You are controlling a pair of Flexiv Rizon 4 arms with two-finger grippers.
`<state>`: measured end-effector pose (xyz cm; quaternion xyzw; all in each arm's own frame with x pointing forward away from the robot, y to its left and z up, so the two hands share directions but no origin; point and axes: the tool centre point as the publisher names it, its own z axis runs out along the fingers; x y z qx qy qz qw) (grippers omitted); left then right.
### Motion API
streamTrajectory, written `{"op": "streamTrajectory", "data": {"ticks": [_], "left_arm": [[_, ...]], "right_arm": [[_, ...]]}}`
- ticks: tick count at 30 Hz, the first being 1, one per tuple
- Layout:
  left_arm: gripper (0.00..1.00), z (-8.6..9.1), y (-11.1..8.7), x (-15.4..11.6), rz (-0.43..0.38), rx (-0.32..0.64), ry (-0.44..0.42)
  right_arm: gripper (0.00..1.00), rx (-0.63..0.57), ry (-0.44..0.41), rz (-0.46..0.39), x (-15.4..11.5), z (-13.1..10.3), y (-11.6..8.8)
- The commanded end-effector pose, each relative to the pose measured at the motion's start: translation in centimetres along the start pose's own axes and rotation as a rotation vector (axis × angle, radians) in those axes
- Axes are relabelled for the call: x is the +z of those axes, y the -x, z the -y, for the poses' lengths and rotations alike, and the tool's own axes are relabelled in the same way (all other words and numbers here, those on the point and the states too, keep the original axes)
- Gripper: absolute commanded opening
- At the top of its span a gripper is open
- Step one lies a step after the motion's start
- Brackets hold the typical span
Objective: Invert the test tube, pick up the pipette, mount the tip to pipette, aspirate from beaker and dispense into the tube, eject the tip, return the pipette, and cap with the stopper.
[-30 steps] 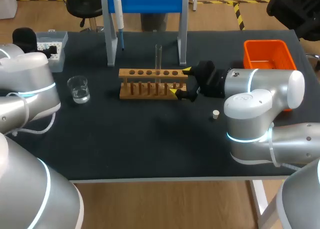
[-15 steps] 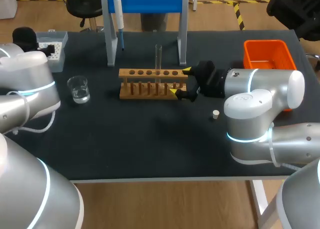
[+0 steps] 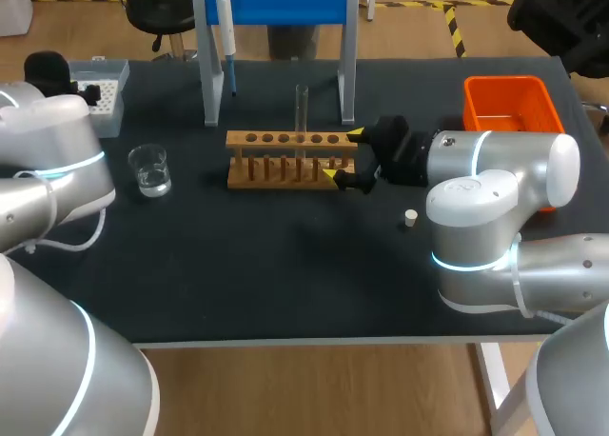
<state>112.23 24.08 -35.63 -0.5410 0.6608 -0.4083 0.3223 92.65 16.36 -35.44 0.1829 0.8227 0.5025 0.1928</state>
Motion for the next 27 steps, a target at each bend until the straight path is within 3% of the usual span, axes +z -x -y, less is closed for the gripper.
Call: {"op": "streamTrajectory", "data": {"ticks": [1, 27], "left_arm": [[0.5, 0.12, 0.22, 0.5, -0.003, 0.004, 0.007], [0.49, -0.05, 0.46, 1.17, -0.012, 0.011, 0.022]], "right_arm": [[1.0, 0.0, 0.001, 0.0, -0.01, 0.06, 0.02], [1.0, 0.0, 0.001, 0.0, -0.01, 0.06, 0.02]]}}
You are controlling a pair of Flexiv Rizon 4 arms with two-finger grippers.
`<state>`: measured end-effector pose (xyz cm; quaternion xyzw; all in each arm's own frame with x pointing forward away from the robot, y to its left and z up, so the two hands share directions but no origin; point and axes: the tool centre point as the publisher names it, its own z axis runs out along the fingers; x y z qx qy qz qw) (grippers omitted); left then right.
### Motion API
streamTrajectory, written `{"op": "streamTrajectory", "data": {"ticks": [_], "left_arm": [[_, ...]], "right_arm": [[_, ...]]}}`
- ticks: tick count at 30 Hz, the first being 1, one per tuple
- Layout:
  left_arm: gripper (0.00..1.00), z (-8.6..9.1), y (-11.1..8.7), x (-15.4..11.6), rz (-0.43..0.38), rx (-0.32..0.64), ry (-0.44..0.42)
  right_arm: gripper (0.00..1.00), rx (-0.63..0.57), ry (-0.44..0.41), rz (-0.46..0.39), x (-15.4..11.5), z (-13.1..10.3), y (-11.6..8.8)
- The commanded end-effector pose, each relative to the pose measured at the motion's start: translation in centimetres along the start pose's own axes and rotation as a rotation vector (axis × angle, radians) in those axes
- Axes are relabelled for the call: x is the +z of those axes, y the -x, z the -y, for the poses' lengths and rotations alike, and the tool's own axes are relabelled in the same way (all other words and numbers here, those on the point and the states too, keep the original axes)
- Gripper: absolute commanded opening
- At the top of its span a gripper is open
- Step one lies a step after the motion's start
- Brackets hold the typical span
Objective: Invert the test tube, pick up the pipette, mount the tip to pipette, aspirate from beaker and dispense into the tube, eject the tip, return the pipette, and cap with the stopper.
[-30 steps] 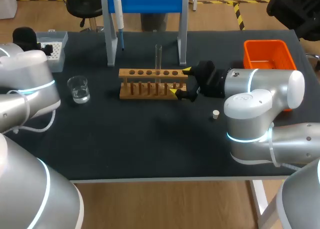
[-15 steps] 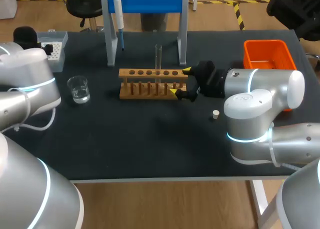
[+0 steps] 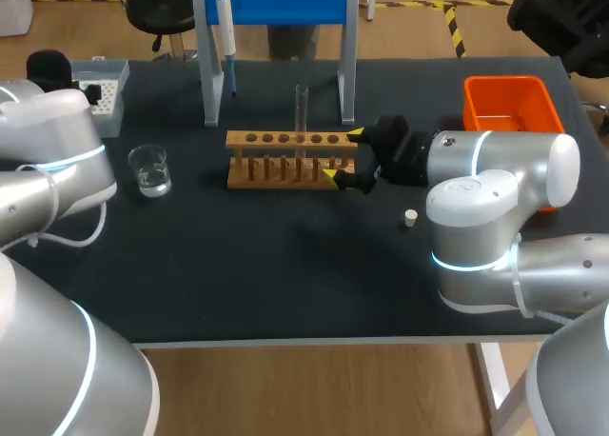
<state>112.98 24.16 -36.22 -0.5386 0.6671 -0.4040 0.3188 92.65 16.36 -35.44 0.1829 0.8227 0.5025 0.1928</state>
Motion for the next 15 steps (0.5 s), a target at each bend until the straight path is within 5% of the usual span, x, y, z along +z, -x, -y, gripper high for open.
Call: {"op": "streamTrajectory", "data": {"ticks": [1, 15], "left_arm": [[0.49, 0.12, 0.22, 0.27, -0.007, 0.002, 0.009], [0.48, 0.08, 0.35, 0.38, -0.004, 0.004, 0.011]], "right_arm": [[1.0, 0.0, 0.001, 0.0, -0.01, 0.06, 0.02], [1.0, 0.0, 0.001, 0.0, -0.01, 0.06, 0.02]]}}
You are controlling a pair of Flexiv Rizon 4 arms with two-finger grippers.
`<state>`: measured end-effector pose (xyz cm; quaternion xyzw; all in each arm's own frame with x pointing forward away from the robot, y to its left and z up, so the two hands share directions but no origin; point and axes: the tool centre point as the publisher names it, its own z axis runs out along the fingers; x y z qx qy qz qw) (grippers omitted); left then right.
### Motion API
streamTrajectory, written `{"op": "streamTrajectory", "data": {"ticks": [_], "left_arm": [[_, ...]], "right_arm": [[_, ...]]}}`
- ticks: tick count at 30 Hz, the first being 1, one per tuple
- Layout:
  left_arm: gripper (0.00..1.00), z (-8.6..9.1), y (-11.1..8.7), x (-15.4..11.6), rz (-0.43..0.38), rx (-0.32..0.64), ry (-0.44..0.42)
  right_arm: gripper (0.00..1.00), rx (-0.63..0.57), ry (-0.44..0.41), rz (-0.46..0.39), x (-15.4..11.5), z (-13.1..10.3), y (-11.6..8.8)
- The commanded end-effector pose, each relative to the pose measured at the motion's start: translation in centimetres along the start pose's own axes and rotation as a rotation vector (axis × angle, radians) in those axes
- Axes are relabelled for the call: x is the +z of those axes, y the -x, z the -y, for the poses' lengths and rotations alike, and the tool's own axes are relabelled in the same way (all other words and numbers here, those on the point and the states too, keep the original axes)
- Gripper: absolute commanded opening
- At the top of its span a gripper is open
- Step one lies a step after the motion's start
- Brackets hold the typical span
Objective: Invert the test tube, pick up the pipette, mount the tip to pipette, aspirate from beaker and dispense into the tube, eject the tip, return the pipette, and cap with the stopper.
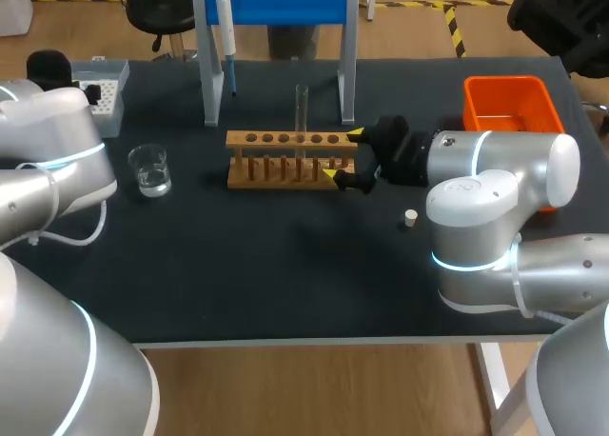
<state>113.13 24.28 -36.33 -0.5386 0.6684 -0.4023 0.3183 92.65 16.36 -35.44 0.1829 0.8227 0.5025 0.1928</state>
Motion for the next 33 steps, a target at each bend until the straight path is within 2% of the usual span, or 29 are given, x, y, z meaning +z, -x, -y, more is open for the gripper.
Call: {"op": "streamTrajectory", "data": {"ticks": [1, 33], "left_arm": [[0.47, 0.13, 0.22, 0.23, -0.004, 0.003, 0.007], [0.47, 0.08, 0.56, 0.77, -0.011, 0.007, 0.015]], "right_arm": [[1.0, 0.0, 0.001, 0.0, -0.01, 0.06, 0.02], [1.0, 0.0, 0.001, 0.0, -0.01, 0.06, 0.02]]}}
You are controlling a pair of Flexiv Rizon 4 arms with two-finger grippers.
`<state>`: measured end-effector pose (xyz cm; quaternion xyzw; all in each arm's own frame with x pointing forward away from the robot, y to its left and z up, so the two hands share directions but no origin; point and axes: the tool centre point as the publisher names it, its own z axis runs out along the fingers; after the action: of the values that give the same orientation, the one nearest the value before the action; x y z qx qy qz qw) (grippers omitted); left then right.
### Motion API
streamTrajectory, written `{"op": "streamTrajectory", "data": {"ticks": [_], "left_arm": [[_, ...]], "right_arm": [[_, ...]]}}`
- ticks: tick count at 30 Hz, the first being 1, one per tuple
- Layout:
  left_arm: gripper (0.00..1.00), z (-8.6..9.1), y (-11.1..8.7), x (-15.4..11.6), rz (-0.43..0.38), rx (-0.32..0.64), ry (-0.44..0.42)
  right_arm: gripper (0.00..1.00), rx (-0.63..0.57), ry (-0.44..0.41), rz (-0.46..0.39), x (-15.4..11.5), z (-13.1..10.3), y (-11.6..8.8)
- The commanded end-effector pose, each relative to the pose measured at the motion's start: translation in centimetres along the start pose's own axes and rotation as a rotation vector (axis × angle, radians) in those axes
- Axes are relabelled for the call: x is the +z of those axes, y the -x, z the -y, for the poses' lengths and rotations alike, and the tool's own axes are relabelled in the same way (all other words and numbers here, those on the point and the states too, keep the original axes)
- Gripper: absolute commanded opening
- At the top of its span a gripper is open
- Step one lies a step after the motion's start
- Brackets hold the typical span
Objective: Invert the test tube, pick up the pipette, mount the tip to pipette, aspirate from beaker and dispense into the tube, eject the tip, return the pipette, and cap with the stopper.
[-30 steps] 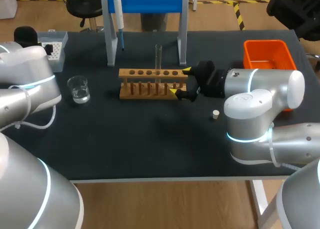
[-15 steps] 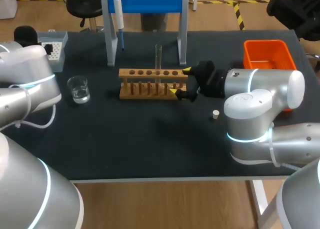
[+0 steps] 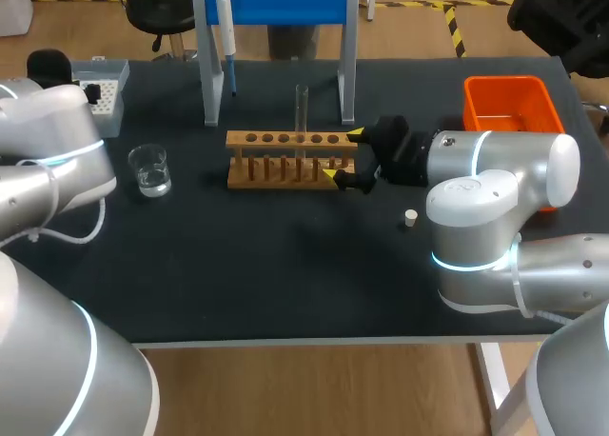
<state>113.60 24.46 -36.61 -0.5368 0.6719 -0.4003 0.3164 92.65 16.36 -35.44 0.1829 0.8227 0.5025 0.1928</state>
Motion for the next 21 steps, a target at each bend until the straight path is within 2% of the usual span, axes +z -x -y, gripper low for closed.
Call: {"op": "streamTrajectory", "data": {"ticks": [1, 9, 11, 14, 21], "left_arm": [[0.47, 0.13, 0.29, 0.28, -0.007, 0.001, 0.009], [0.45, 0.17, 0.38, 0.35, -0.006, 0.004, 0.009], [0.43, 0.18, 0.38, 0.35, -0.006, 0.005, 0.009], [0.33, 0.2, 0.39, 0.36, -0.006, 0.006, 0.009], [0.33, 0.25, 0.41, 0.39, -0.004, 0.01, 0.011]], "right_arm": [[1.0, 0.0, 0.001, 0.0, -0.01, 0.06, 0.02], [1.0, 0.0, 0.001, 0.0, -0.01, 0.06, 0.02], [1.0, 0.0, 0.001, 0.0, -0.01, 0.06, 0.02], [1.0, 0.0, 0.001, 0.0, -0.01, 0.06, 0.02], [1.0, 0.0, 0.001, 0.0, -0.01, 0.06, 0.02]]}}
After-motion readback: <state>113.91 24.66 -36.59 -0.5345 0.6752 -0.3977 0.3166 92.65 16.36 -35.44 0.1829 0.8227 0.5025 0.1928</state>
